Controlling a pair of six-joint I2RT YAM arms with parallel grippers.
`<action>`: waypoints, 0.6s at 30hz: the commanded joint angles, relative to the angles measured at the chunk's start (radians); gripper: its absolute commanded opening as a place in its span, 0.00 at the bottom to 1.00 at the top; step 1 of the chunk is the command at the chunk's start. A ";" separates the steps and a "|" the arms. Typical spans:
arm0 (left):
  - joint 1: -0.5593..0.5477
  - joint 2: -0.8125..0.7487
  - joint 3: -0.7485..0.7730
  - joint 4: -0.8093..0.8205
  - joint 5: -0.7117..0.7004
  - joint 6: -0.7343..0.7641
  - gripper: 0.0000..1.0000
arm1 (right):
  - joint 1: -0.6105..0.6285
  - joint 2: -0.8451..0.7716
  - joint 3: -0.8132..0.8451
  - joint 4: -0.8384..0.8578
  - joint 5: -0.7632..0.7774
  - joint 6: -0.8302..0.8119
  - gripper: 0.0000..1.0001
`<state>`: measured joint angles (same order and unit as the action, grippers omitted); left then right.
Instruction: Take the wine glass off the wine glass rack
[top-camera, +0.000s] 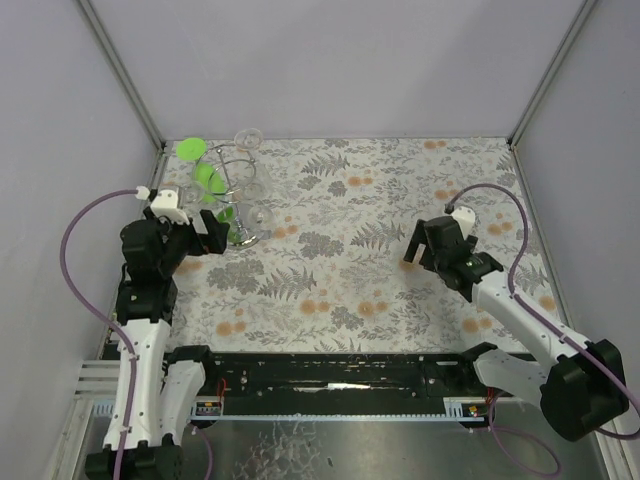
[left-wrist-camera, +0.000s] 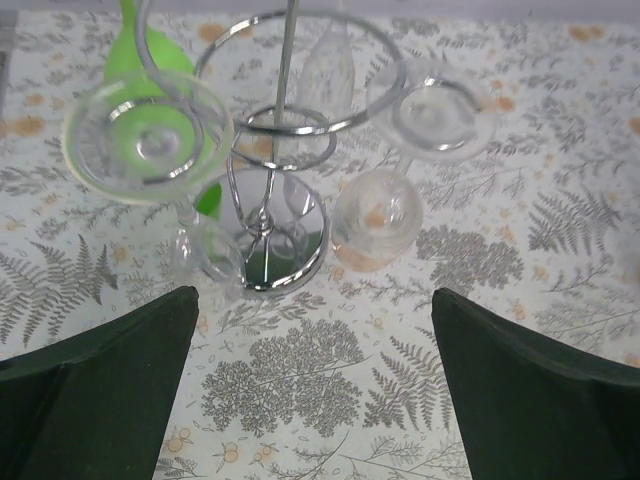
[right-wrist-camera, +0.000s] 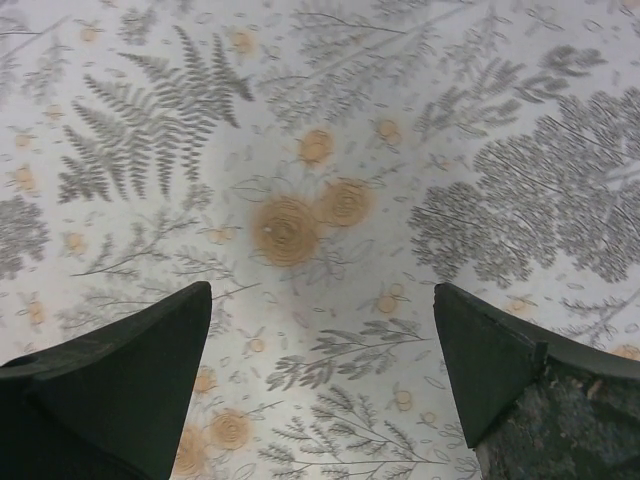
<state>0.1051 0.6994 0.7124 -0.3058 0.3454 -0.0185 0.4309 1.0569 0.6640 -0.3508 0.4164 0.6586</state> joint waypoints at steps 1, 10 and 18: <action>-0.006 -0.002 0.124 -0.123 -0.042 -0.043 1.00 | 0.001 0.043 0.128 0.031 -0.169 -0.109 0.99; -0.004 0.149 0.345 -0.175 -0.093 -0.100 1.00 | 0.001 0.281 0.515 0.108 -0.426 -0.174 0.98; 0.082 0.304 0.444 -0.176 -0.020 -0.221 0.98 | 0.001 0.593 0.943 0.131 -0.661 -0.113 0.93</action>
<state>0.1352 0.9627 1.0924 -0.4690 0.2829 -0.1570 0.4309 1.5738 1.4475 -0.2714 -0.0906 0.5167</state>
